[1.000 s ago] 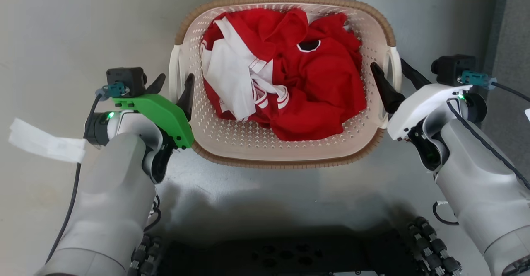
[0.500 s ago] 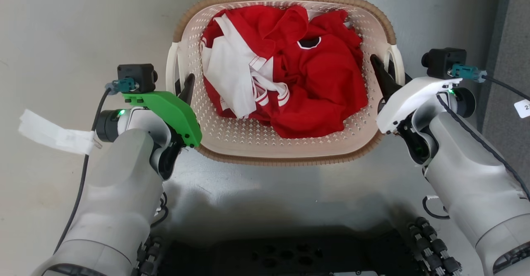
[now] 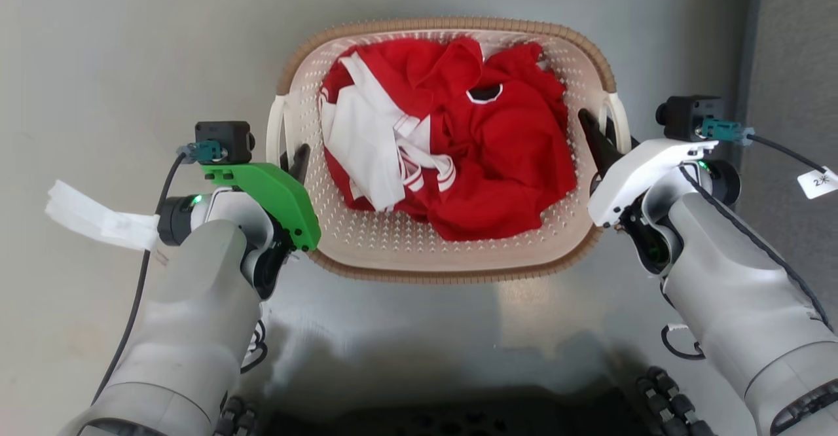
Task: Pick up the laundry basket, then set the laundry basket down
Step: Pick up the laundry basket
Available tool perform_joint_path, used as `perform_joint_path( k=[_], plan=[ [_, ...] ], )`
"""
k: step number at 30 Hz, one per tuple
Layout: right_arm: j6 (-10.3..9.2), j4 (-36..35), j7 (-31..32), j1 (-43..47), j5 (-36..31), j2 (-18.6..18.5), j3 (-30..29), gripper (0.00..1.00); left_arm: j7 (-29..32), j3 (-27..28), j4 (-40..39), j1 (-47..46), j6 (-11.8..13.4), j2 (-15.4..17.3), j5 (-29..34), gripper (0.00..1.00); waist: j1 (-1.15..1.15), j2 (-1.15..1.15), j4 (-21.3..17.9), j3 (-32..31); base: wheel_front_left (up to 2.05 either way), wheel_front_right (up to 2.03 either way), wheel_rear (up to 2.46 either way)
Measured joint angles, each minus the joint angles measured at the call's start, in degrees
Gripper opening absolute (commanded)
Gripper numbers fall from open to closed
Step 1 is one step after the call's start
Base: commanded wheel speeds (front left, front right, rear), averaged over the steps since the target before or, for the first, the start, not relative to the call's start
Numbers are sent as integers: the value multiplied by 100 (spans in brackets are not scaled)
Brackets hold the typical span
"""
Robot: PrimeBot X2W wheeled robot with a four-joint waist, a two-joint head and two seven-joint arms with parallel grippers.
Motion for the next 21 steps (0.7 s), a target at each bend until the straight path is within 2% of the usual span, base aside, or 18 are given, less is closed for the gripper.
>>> perform_joint_path(
  k=[21],
  plan=[
    [1,603,692,98,621,64,393,0,773,-544,87,454,-1,4,-678,0,0,0,-42,-1498,0,0,0]
  ],
)
